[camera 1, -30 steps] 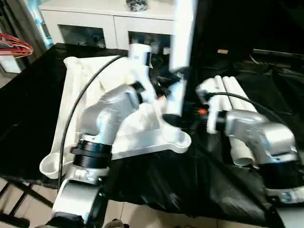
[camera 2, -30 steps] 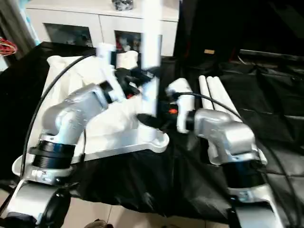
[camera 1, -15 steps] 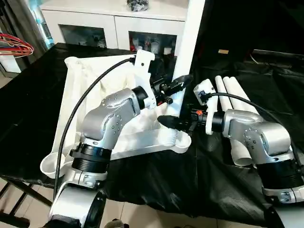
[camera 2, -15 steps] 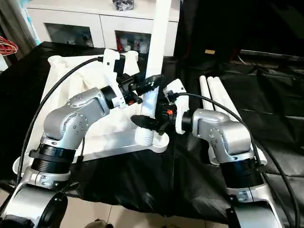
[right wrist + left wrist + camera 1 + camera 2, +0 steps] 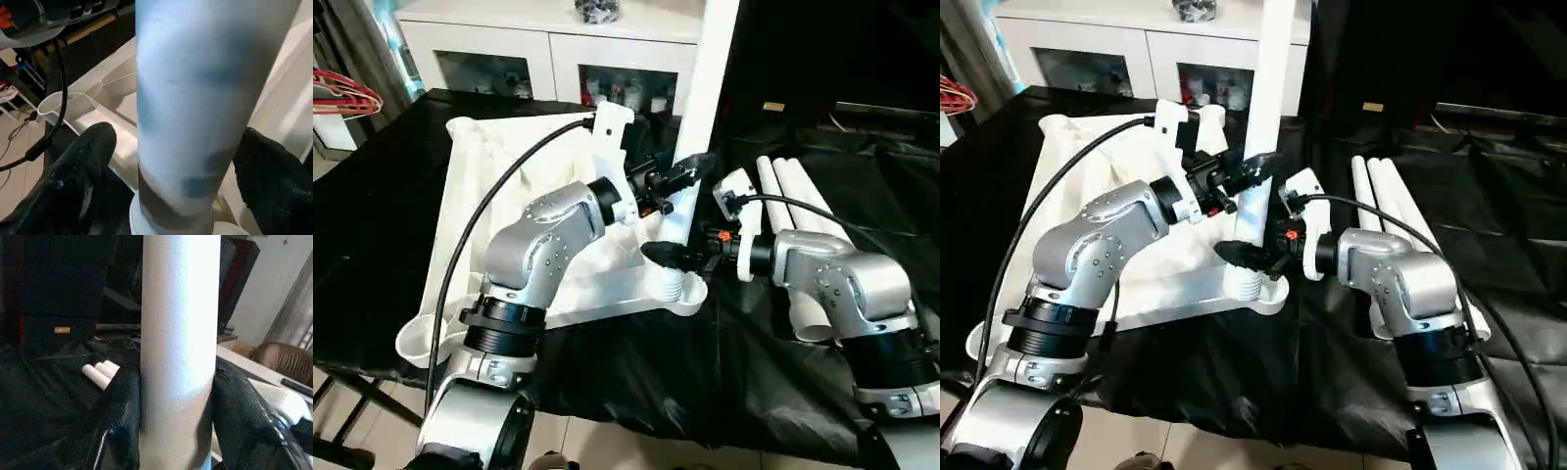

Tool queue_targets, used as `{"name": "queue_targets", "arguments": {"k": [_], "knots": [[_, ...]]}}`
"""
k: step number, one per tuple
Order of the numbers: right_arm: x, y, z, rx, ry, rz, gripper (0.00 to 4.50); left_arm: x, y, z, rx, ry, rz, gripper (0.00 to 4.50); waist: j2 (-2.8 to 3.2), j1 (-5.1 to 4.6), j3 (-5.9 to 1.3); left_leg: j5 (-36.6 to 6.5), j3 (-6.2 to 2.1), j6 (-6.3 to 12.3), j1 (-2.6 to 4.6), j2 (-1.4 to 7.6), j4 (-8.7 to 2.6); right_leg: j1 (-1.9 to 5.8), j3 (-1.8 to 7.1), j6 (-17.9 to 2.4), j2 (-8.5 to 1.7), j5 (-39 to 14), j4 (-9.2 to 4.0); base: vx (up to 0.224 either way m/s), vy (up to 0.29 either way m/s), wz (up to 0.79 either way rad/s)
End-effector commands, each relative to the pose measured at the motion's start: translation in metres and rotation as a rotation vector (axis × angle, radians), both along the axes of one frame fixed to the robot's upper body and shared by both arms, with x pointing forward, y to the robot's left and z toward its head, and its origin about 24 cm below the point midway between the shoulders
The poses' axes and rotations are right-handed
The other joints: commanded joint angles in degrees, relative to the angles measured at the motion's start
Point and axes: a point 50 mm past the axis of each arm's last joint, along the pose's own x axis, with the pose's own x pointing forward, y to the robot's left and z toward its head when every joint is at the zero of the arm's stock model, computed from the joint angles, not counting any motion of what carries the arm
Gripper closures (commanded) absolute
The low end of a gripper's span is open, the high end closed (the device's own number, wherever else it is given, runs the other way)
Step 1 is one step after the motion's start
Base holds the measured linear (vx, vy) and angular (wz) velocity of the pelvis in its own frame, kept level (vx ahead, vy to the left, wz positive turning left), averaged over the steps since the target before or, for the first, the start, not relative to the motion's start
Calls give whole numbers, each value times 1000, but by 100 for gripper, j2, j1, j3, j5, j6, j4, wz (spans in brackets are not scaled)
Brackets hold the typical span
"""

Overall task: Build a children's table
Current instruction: Insert table leg to table base

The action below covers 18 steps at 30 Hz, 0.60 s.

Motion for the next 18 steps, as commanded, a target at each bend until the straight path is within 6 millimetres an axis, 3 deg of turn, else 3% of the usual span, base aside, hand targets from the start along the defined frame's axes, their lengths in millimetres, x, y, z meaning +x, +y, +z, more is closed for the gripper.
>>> {"name": "queue_targets", "arguments": {"k": [1,18], "knots": [[2,-2,2,8,2,-14,82,-2,-2,14,-21,-44,-16,271,-3,14,-431,-767,-86,62,88,209,-373,380,266,-1052,-367,-1042,-398,0,0,0],[-1,-1,-2,-6,17,9,240,0,-1,16,-43,-36,-5,271,-23,19,-430,-731,-82,81,86,208,-371,382,267,-1008,-371,-1114,-400,0,0,0]]}}
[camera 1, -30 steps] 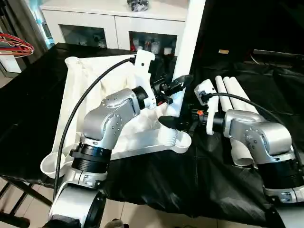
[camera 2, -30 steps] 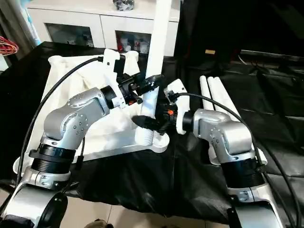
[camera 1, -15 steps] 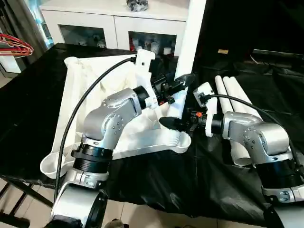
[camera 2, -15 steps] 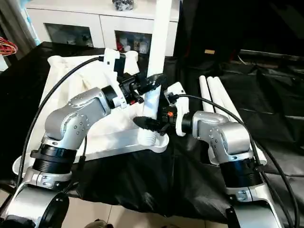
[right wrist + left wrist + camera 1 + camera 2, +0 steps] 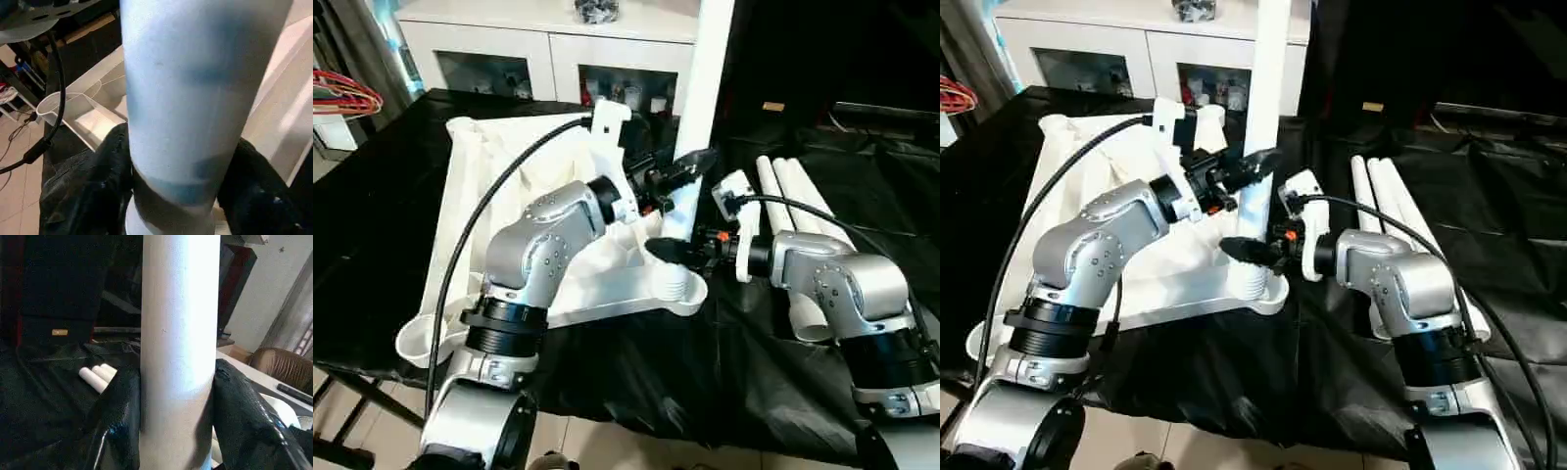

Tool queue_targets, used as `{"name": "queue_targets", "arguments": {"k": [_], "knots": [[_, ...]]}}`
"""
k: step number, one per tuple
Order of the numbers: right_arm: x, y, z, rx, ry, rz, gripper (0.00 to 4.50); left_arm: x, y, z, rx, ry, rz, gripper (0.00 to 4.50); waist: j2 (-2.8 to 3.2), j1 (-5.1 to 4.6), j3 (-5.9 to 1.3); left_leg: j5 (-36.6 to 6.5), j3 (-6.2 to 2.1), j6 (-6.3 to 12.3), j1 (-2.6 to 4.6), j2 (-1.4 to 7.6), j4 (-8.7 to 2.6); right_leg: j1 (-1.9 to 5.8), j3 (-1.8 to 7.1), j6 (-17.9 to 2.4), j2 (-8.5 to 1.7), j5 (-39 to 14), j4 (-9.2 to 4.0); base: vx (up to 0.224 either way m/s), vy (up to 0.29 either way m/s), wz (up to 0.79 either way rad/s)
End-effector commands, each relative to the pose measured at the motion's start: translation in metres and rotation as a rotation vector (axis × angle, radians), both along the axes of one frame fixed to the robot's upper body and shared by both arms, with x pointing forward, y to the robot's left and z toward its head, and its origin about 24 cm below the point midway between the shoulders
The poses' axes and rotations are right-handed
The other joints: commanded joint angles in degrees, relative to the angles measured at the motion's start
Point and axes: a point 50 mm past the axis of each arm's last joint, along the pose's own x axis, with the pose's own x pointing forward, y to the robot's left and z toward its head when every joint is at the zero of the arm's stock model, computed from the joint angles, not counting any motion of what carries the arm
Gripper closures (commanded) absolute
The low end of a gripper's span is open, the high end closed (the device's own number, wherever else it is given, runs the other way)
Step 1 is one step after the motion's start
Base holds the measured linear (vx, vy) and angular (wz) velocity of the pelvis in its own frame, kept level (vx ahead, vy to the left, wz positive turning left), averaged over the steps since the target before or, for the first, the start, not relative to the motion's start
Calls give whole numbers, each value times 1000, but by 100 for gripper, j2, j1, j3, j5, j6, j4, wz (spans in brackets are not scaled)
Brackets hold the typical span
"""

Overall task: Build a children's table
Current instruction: Insert table leg to table base

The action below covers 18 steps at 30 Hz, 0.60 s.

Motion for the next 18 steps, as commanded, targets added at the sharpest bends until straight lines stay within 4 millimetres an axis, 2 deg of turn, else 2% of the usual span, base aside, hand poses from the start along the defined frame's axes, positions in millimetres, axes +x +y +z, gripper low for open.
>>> {"name": "queue_targets", "arguments": {"k": [1,11,13,18], "knots": [[-1,0,-1,-7,9,17,240,0,-1,15,-22,-41,-1,271,-25,17,-431,-730,-82,86,85,208,-370,380,267,-1007,-369,-1112,-401,0,0,0],[-4,0,-4,-27,-6,34,264,0,0,15,-26,-39,-4,271,-17,16,-430,-764,-81,85,86,203,-367,380,265,-1002,-367,-1139,-412,0,0,0],[-4,1,-4,-21,-6,29,208,0,-1,15,-26,-39,-4,271,-14,17,-429,-768,-81,85,86,205,-369,378,264,-998,-366,-1147,-413,0,0,0],[-3,1,-3,-27,-17,27,173,-1,-1,15,-24,-39,-9,271,-19,15,-427,-768,-84,96,84,209,-371,377,262,-1001,-366,-1158,-412,0,0,0]]}}
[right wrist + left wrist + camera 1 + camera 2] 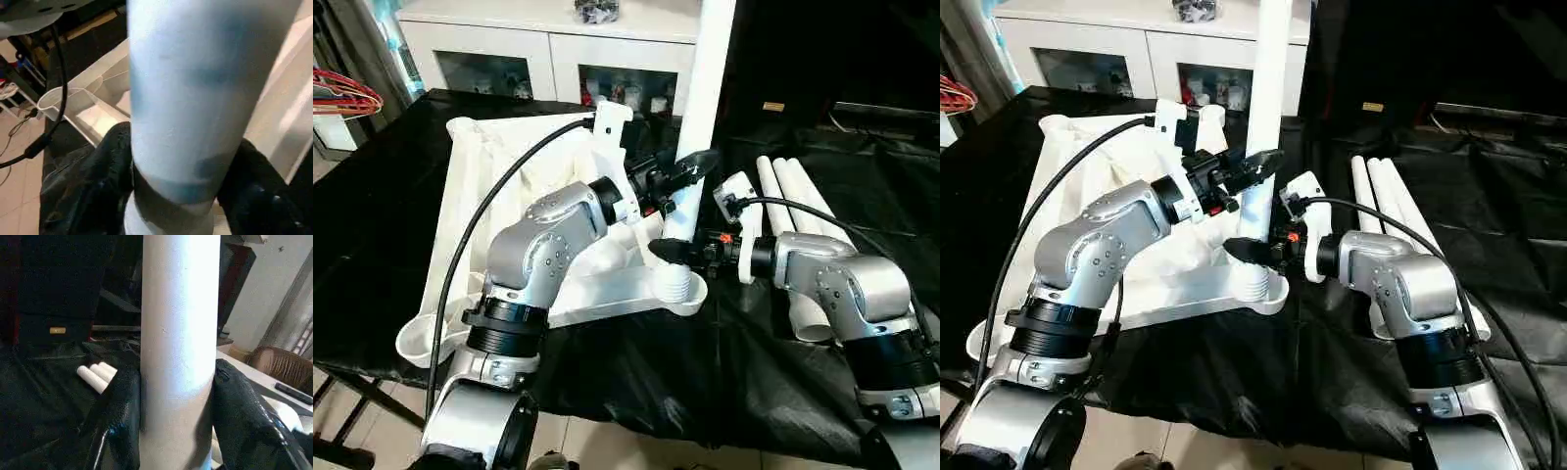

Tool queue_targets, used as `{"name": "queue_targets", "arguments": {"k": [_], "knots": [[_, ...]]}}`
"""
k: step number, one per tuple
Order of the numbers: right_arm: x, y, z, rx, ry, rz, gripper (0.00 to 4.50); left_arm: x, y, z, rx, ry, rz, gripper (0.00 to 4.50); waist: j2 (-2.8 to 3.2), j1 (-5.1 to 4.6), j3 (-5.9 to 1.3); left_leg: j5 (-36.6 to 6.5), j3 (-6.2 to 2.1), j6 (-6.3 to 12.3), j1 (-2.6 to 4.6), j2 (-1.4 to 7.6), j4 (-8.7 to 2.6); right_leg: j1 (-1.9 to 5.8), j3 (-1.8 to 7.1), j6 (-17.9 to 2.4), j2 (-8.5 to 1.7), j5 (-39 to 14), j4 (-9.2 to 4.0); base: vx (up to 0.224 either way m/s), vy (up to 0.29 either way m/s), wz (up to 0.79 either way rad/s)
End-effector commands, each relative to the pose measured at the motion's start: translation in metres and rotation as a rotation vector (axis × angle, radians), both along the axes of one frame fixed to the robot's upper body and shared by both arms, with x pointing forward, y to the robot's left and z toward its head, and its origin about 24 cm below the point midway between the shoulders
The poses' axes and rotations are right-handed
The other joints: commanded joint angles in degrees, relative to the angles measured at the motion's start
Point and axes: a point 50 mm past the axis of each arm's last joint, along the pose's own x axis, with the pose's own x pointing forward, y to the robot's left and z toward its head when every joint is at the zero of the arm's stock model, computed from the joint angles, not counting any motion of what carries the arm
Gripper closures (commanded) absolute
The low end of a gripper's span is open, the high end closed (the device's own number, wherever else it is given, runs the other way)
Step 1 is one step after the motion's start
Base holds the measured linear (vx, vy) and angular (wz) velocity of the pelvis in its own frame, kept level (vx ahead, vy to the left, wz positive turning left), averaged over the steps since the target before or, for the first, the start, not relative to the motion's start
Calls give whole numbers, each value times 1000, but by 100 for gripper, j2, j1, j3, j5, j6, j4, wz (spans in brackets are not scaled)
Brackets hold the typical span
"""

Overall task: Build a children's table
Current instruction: Insert table leg to table base

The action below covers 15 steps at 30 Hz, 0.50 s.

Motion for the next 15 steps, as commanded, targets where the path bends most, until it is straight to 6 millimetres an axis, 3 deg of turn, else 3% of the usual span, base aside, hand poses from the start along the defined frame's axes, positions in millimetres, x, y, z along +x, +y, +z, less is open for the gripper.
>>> {"name": "queue_targets", "arguments": {"k": [1,10,15], "knots": [[-1,1,0,-18,-13,2,161,-1,-1,15,-24,-46,-7,271,-31,10,-426,-770,-83,93,78,205,-371,382,263,-994,-367,-1178,-416,0,0,0],[0,0,-1,-17,-6,3,152,-2,-2,14,-21,-47,-16,271,-46,19,-426,-726,-80,115,77,208,-369,377,266,-971,-371,-1204,-412,0,0,0],[2,0,-1,-8,-4,-8,190,-4,-3,14,-16,-47,-29,271,-43,17,-424,-723,-78,119,77,206,-368,376,266,-989,-371,-1208,-411,0,0,0]]}}
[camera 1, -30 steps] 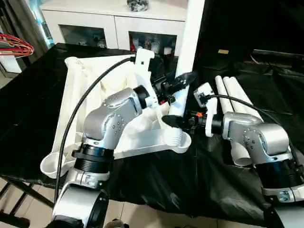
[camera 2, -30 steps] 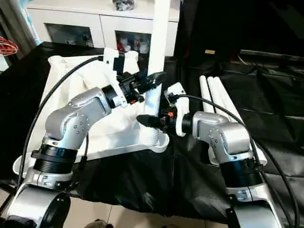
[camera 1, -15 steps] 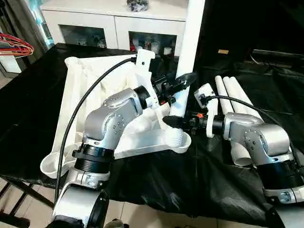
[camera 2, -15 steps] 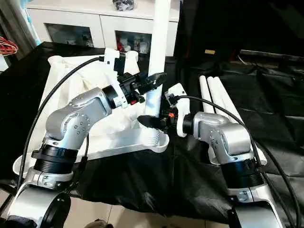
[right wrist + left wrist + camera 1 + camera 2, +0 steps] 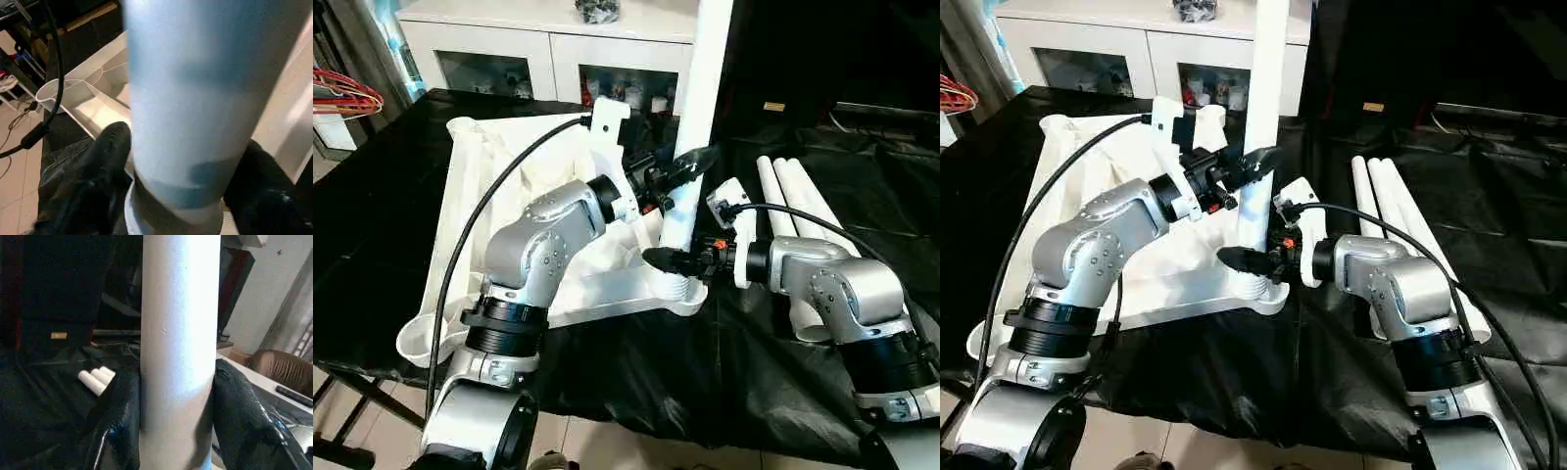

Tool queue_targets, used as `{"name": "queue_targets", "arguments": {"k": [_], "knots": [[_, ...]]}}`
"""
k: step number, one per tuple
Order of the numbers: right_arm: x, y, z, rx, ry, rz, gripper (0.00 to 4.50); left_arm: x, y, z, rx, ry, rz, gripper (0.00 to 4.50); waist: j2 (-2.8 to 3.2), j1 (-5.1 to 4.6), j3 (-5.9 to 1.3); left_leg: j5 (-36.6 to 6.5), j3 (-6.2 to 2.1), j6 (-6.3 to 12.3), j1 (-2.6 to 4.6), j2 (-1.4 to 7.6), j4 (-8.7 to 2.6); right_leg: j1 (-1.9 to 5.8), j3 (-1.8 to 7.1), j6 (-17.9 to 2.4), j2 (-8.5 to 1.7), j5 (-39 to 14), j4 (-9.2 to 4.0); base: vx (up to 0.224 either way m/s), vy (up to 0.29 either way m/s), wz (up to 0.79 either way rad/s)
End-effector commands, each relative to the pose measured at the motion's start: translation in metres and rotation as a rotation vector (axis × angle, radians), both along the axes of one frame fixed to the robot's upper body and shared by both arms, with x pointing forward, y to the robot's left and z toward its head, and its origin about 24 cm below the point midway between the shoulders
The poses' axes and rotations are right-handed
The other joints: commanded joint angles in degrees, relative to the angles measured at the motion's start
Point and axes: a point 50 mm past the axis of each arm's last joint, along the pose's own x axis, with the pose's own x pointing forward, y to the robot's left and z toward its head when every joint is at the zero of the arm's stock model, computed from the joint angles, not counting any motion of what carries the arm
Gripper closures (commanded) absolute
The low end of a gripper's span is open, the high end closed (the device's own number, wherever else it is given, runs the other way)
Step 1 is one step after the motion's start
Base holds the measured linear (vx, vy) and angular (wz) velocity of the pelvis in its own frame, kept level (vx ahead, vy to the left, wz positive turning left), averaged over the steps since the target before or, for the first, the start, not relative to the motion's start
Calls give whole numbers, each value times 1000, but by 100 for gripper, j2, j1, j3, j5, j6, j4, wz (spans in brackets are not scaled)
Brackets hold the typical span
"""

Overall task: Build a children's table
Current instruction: Insert table leg to table base

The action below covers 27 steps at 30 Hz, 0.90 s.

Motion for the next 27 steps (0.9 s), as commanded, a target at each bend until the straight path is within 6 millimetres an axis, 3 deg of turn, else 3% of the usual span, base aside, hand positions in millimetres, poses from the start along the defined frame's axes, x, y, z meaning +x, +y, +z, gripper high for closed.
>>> {"name": "queue_targets", "arguments": {"k": [1,8,15,18,23,27], "knots": [[3,-2,3,8,-11,-14,199,-2,-3,9,-8,-26,-28,271,-46,14,-426,-720,-75,125,76,202,-362,376,267,-979,-370,-1218,-415,0,0,0],[2,-2,3,12,-11,-12,256,-3,-4,9,-9,-24,-37,271,-37,16,-430,-717,-80,114,82,208,-365,372,265,-967,-367,-1208,-412,0,0,0],[3,-2,2,13,-14,-13,260,-5,-5,7,1,-14,-51,271,-40,15,-426,-741,-77,114,84,205,-366,374,267,-988,-370,-1212,-413,0,0,0],[3,-2,2,14,-17,-15,260,-5,-6,5,-8,10,-69,201,-44,15,-426,-740,-74,107,84,204,-363,371,267,-987,-371,-1237,-414,0,0,0],[4,-2,3,28,-40,-21,260,-3,-3,12,-49,-55,-37,164,-49,21,-429,-714,-77,129,78,207,-365,374,267,-968,-376,-1210,-417,0,0,0],[10,-2,5,108,-98,-115,260,-12,-6,27,-144,-162,-46,158,-49,14,-436,-678,-80,131,72,225,-368,371,268,-1023,-388,-1128,-395,0,0,0]]}}
